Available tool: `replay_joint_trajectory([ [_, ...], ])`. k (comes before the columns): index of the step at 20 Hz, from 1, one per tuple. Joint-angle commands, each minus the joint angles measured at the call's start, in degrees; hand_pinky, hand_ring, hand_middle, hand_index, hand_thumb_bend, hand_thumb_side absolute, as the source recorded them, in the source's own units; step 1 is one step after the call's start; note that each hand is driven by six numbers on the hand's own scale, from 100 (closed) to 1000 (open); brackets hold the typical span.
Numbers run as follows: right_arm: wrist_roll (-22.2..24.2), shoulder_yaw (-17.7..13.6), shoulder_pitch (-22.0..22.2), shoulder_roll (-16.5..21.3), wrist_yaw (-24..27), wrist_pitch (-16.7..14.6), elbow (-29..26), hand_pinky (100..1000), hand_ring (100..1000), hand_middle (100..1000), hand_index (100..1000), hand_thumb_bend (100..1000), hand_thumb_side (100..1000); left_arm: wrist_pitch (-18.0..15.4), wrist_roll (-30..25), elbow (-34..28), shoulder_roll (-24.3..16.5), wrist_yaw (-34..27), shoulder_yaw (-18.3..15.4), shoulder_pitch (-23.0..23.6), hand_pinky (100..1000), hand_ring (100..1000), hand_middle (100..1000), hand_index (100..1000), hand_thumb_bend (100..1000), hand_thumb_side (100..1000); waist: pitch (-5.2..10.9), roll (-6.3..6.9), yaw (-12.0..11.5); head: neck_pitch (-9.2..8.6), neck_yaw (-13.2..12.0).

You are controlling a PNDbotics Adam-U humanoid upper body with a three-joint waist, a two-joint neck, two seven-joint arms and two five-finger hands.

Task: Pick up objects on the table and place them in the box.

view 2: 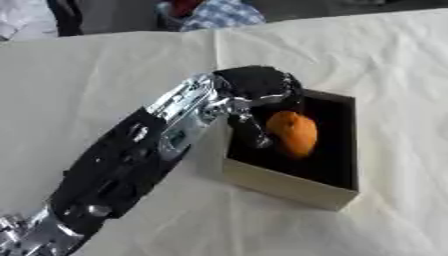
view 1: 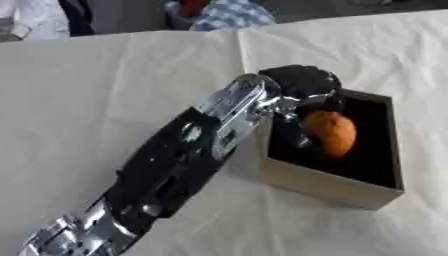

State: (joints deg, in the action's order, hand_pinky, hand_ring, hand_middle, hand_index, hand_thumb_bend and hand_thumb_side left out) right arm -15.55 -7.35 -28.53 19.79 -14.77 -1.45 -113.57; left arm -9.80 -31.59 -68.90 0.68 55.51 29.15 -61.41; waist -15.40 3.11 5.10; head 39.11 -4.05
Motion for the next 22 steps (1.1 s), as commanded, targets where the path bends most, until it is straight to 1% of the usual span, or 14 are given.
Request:
replay_joint_trajectory([
  [1, 0.0, -0.2, -0.6, 0.7, 0.3, -0.1, -1.0, 595, 680, 567, 782, 100, 809, -0.8, -0.9, -0.3, 0.3, 0.7, 0.0, -0.8, 635, 758, 757, 804, 563, 219, 0.98, -0.37, -0.1, -0.11, 0.0],
  [3, 0.0, -0.2, -0.5, 0.7, 0.3, 0.0, -1.0, 594, 680, 567, 782, 100, 809, -1.2, -1.4, -0.5, 0.2, 1.3, -0.1, -0.8, 652, 773, 774, 823, 574, 226, 1.0, -0.37, -0.1, -0.09, 0.1],
  [5, 0.0, -0.2, -0.5, 0.7, 0.3, 0.0, -1.0, 594, 679, 566, 782, 100, 810, -1.4, -1.6, -0.8, 0.2, 1.7, -0.3, -0.8, 660, 782, 787, 836, 603, 253, 1.01, -0.39, -0.1, -0.05, 0.1],
  [7, 0.0, -0.2, -0.4, 0.7, 0.3, 0.1, -1.0, 594, 679, 566, 782, 100, 810, -1.5, -1.7, -1.2, 0.1, 1.7, -0.6, -0.8, 658, 781, 786, 835, 604, 264, 1.02, -0.41, -0.1, -0.01, 0.1],
  [9, 0.0, -0.3, -0.3, 0.7, 0.3, 0.1, -1.0, 594, 679, 566, 782, 100, 810, -1.4, -1.5, -1.9, -0.1, 1.4, -0.9, -0.9, 653, 778, 784, 834, 590, 256, 1.05, -0.42, -0.2, 0.02, 0.1],
  [11, 0.0, -0.3, -0.3, 0.8, 0.3, 0.2, -1.0, 594, 679, 566, 782, 100, 811, -1.1, -1.2, -3.0, -0.4, 0.9, -1.3, -1.1, 640, 768, 778, 828, 546, 243, 1.12, -0.46, -0.3, 0.03, 0.2],
  [13, 0.0, -0.3, -0.2, 0.8, 0.3, 0.2, -1.0, 594, 680, 567, 781, 100, 810, -0.5, -0.7, -4.5, -0.9, 0.1, -1.7, -1.3, 629, 760, 773, 824, 521, 239, 1.2, -0.51, -0.4, -0.02, 0.2],
  [18, -0.1, -0.4, -0.2, 0.9, 0.2, 0.3, -1.0, 595, 681, 568, 781, 100, 809, 1.5, 1.1, -10.2, -2.6, -3.1, -4.0, -2.5, 617, 746, 761, 810, 465, 238, 1.5, -0.76, -0.6, 0.01, 0.3],
  [22, -0.3, -0.6, -0.2, 1.0, -0.1, 0.3, -1.0, 596, 681, 569, 781, 100, 806, 3.1, 2.3, -15.7, -5.1, -6.5, -6.3, -3.2, 618, 743, 763, 803, 431, 261, 1.77, -0.87, -1.0, 0.24, 0.5],
])
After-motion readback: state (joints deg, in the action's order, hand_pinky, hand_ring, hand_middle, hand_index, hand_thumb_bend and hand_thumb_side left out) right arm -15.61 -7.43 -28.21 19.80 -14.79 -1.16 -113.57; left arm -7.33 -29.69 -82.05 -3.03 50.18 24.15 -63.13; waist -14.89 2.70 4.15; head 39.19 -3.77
